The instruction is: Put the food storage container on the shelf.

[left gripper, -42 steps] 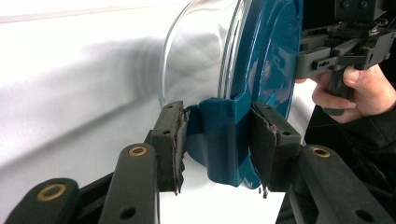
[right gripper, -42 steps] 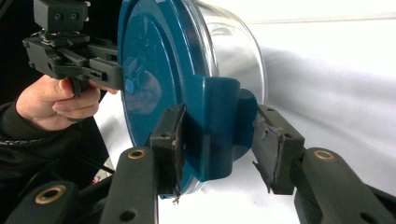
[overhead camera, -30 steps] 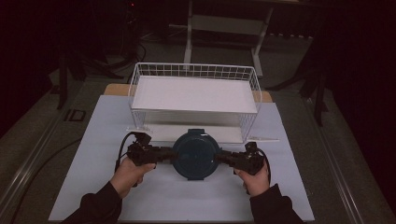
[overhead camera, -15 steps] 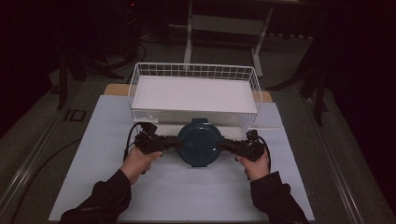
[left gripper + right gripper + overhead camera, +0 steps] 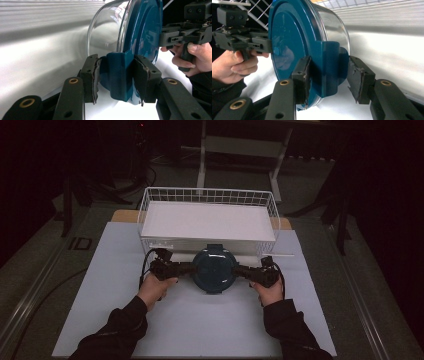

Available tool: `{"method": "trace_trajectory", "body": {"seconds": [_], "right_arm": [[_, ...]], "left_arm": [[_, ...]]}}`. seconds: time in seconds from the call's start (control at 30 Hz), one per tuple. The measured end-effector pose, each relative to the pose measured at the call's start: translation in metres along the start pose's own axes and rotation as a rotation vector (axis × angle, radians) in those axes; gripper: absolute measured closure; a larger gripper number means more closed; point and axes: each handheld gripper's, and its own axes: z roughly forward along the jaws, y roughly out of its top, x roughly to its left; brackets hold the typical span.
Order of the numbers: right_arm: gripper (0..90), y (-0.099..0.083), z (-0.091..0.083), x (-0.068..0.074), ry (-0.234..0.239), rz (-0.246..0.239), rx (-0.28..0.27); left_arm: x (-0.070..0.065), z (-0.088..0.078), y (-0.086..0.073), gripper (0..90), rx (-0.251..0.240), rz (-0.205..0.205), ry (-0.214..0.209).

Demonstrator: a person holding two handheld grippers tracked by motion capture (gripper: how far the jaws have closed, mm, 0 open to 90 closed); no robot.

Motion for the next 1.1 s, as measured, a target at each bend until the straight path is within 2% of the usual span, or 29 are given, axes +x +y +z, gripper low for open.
{"method": "trace_trajectory", "body": {"seconds": [0.03, 0.1, 0.13, 0.23, 0.4, 0.47, 0.57, 0.6, 0.8, 0.83, 0.87, 0.9, 0.93, 1.1], "right_arm": [[55.1, 0.0, 0.001, -0.001, -0.001, 0.001, 0.0], [55.1, 0.0, 0.003, -0.003, -0.007, 0.006, -0.001], [55.1, 0.001, 0.004, -0.004, -0.009, 0.005, -0.001], [55.1, 0.002, 0.006, -0.004, -0.021, 0.0, -0.002], [55.0, 0.002, 0.01, -0.007, -0.025, 0.005, -0.008], [55.1, 0.003, 0.01, -0.008, -0.026, 0.003, -0.013], [54.5, 0.004, 0.011, -0.009, -0.025, 0.026, -0.014], [54.2, 0.004, 0.011, -0.009, -0.028, 0.028, -0.018], [52.5, 0.006, 0.012, -0.006, -0.079, 0.009, -0.04], [52.4, 0.006, 0.013, -0.005, -0.08, 0.014, -0.037], [52.4, 0.007, 0.013, -0.005, -0.082, 0.015, -0.039], [52.3, 0.007, 0.014, -0.006, -0.094, -0.004, -0.048], [53.2, 0.008, 0.015, -0.004, -0.099, -0.003, -0.046], [51.7, 0.011, 0.018, -0.002, -0.133, -0.005, -0.056]], "left_arm": [[0.001, 0.001, 0.0, 57.0, 0.0, -0.006, -0.001], [0.004, 0.002, 0.0, 56.9, -0.009, 0.007, 0.007], [0.004, 0.004, -0.002, 56.9, -0.018, -0.021, -0.007], [0.01, 0.005, -0.003, 56.8, -0.024, -0.012, -0.003], [0.014, 0.007, -0.003, 56.6, -0.035, -0.022, -0.005], [0.016, 0.008, -0.003, 56.5, -0.044, -0.048, -0.019], [0.017, 0.009, -0.003, 56.1, -0.058, -0.039, -0.021], [0.017, 0.01, -0.004, 55.9, -0.058, -0.066, -0.025], [0.023, 0.012, -0.007, 54.2, -0.069, -0.07, -0.035], [0.023, 0.012, -0.008, 53.9, -0.071, -0.073, -0.03], [0.021, 0.012, -0.008, 52.9, -0.079, -0.051, -0.007], [0.019, 0.012, -0.007, 52.0, -0.087, -0.045, 0.015], [0.019, 0.012, -0.006, 51.8, -0.099, -0.048, 0.033], [0.021, 0.013, -0.003, 51.9, -0.115, -0.055, 0.044]]}}
